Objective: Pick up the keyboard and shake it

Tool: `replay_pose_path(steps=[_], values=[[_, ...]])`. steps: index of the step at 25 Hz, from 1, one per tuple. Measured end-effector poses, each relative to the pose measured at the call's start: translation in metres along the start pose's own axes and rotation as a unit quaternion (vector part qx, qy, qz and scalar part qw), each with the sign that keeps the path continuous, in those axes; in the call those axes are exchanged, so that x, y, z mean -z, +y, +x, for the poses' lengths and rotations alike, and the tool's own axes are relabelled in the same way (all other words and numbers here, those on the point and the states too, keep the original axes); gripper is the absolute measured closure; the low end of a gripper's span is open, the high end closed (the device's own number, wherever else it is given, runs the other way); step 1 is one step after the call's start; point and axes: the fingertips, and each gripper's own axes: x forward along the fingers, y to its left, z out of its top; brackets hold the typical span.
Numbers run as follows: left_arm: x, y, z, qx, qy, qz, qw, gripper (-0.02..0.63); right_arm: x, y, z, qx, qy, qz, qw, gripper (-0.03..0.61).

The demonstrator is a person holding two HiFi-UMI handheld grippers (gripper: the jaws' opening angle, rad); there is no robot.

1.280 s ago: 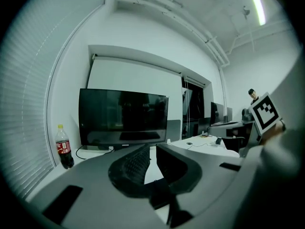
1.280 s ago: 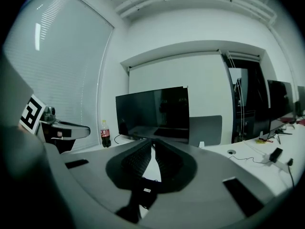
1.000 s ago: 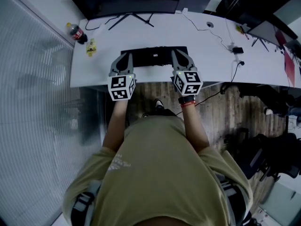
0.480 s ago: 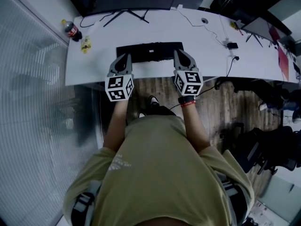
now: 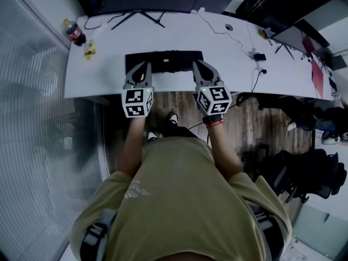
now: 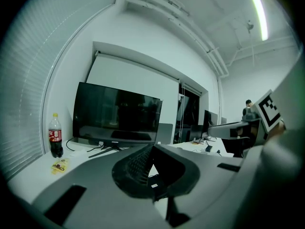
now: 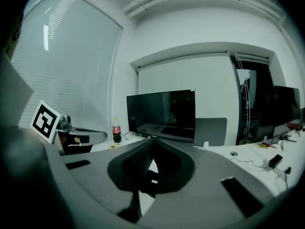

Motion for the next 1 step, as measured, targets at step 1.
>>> replay_pose_path(steps=[1], values=[[-0.0015,-0.0004,0.0030,0.004,-0.001,0.001,1.0000,0.595,-0.0007,0.0020,0.0016,-0.009,-0.001,0.003,1.000,0.555]])
